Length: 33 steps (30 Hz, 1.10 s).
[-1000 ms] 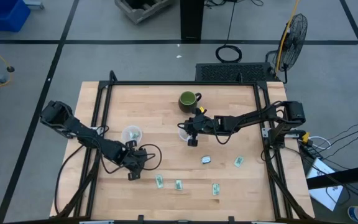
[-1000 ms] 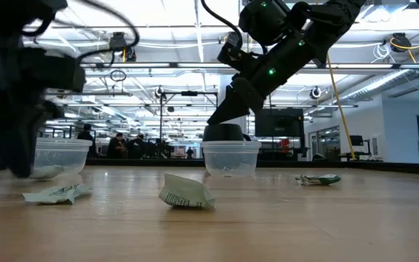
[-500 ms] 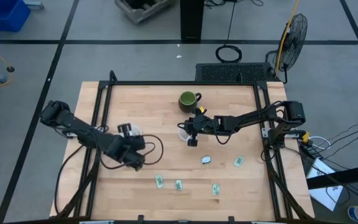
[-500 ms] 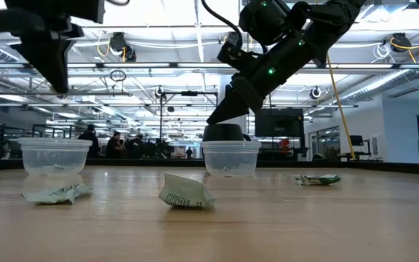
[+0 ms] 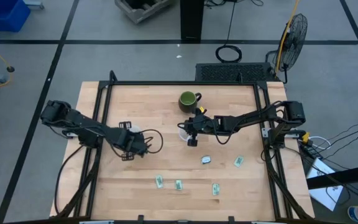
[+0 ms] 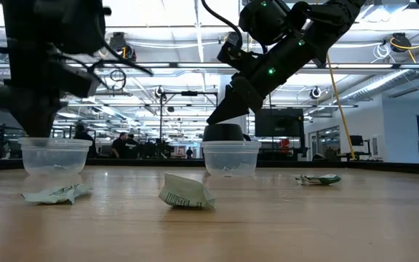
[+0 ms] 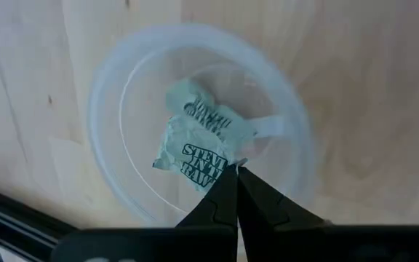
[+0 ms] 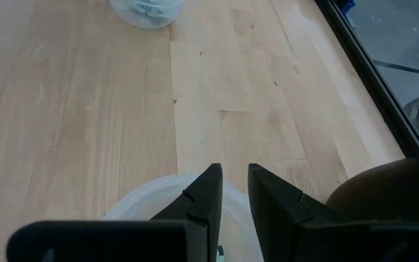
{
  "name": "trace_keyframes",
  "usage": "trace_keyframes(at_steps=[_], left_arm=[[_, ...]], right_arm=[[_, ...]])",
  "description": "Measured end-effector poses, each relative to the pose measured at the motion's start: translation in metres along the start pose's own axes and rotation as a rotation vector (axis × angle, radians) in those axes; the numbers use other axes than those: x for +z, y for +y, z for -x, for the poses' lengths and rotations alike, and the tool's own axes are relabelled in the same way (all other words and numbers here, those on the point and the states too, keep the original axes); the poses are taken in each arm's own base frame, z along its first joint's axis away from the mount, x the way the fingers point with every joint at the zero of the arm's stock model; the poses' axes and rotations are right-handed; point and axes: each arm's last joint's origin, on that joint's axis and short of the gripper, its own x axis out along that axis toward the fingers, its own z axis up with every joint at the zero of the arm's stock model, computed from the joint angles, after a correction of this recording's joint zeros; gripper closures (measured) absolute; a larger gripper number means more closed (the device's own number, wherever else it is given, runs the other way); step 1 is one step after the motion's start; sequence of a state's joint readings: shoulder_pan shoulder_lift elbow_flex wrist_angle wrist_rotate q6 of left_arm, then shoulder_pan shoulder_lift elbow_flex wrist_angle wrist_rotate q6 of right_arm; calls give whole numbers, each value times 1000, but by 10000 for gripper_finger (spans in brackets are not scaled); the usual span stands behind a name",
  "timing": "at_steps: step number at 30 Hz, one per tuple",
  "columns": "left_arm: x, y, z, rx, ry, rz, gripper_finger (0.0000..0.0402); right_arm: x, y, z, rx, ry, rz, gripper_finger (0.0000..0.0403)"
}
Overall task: Pick and place Stevia / Truvia into bins
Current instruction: Put the white stevia packet into the left transparent container
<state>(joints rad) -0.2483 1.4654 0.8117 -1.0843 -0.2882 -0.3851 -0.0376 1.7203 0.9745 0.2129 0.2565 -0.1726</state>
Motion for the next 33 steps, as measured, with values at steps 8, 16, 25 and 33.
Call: trace_keyframes(at_steps=[8, 16, 25, 33], left_arm=[[7, 11, -10, -71, -11, 18, 393], [12, 17, -12, -117, -18, 71, 392], [15, 22, -14, -123, -29, 118, 392], [19, 26, -16, -147, -45, 171, 371]], right_arm=[[0, 0, 0, 0, 0, 0, 339], [0, 0, 0, 0, 0, 0, 339], [0, 0, 0, 0, 0, 0, 339], [0, 0, 0, 0, 0, 0, 339]])
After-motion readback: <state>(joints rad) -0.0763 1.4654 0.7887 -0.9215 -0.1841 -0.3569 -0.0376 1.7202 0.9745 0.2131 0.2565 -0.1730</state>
